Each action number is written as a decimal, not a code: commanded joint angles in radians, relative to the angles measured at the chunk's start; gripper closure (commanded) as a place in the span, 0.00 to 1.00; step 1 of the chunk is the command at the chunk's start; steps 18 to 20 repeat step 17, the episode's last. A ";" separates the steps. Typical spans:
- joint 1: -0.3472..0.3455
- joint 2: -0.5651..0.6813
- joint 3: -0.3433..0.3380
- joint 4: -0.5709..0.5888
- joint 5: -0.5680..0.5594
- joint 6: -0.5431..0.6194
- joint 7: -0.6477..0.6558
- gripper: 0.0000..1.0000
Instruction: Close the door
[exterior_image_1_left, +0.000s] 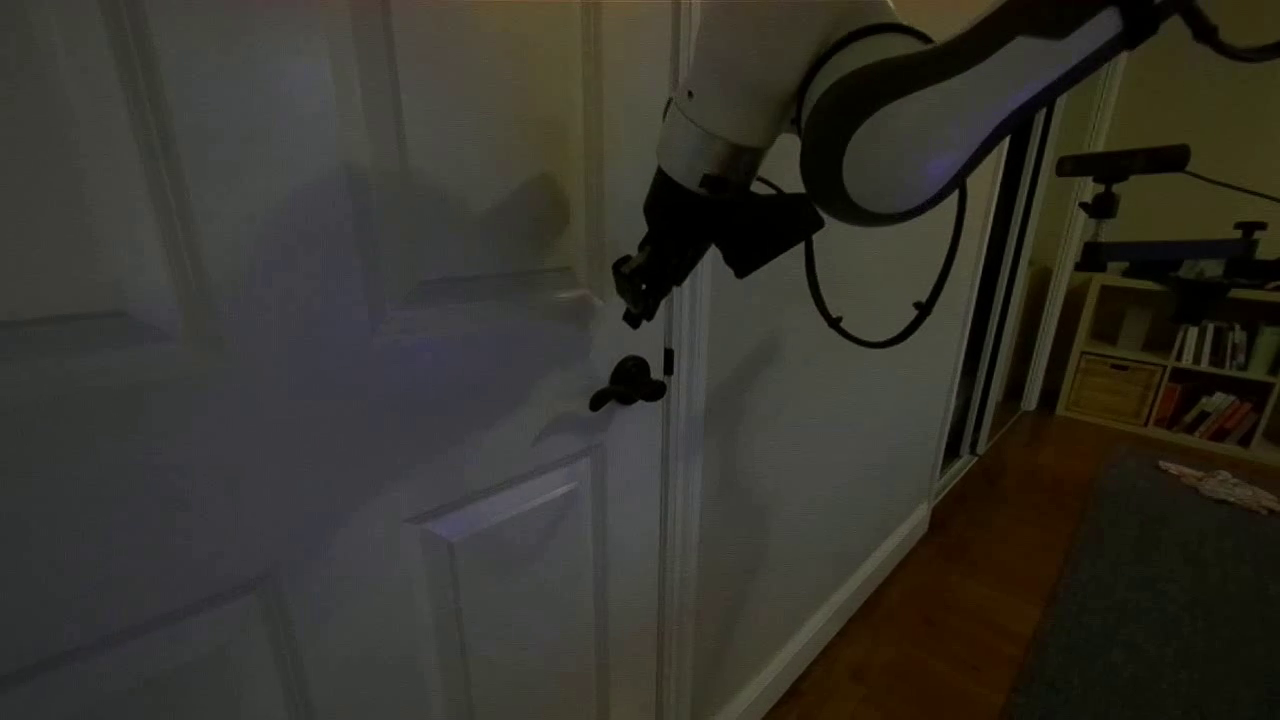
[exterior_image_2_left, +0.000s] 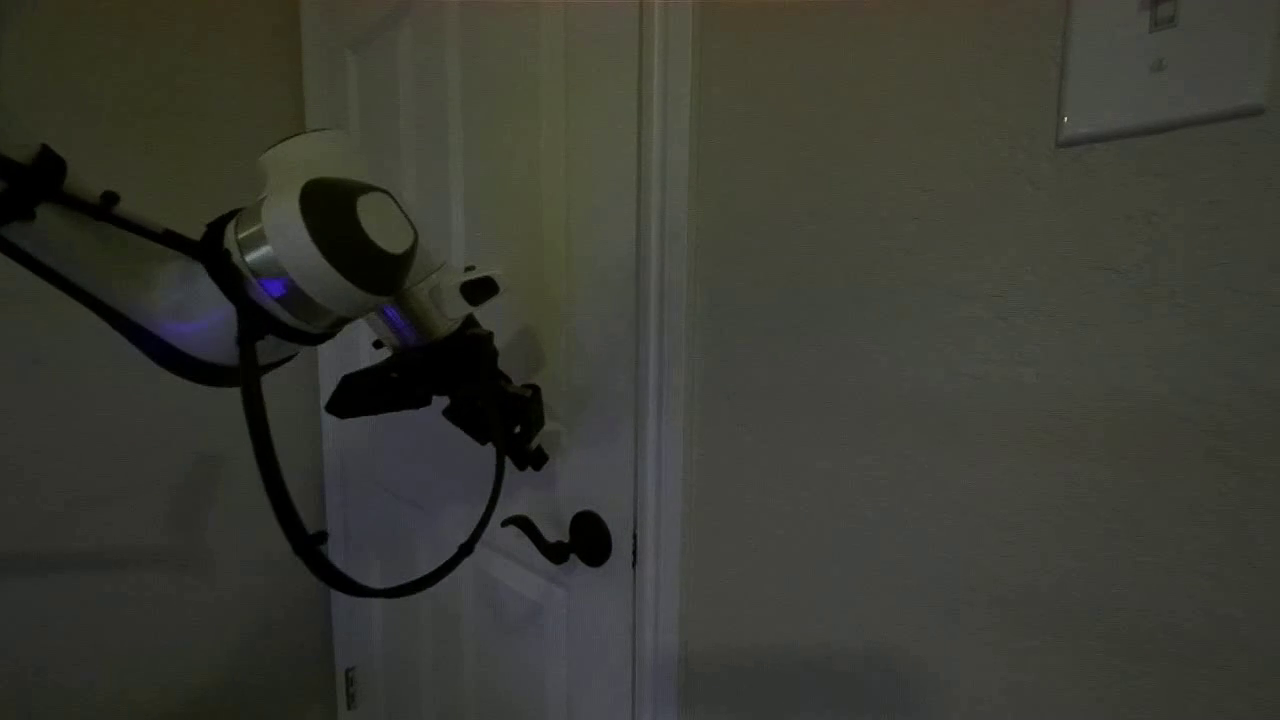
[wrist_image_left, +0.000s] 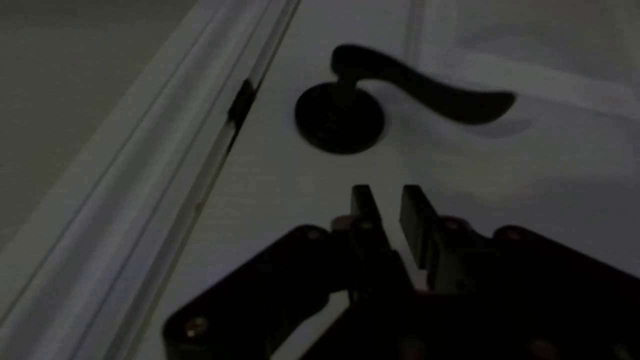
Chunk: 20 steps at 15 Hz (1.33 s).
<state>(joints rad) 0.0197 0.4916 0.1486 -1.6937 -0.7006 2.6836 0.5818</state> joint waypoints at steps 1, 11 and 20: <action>0.067 -0.160 -0.036 -0.207 0.191 -0.045 -0.132 0.48; 0.158 -0.394 -0.031 -0.510 0.455 -0.332 -0.159 0.00; 0.154 -0.386 -0.022 -0.517 0.496 -0.349 -0.161 0.00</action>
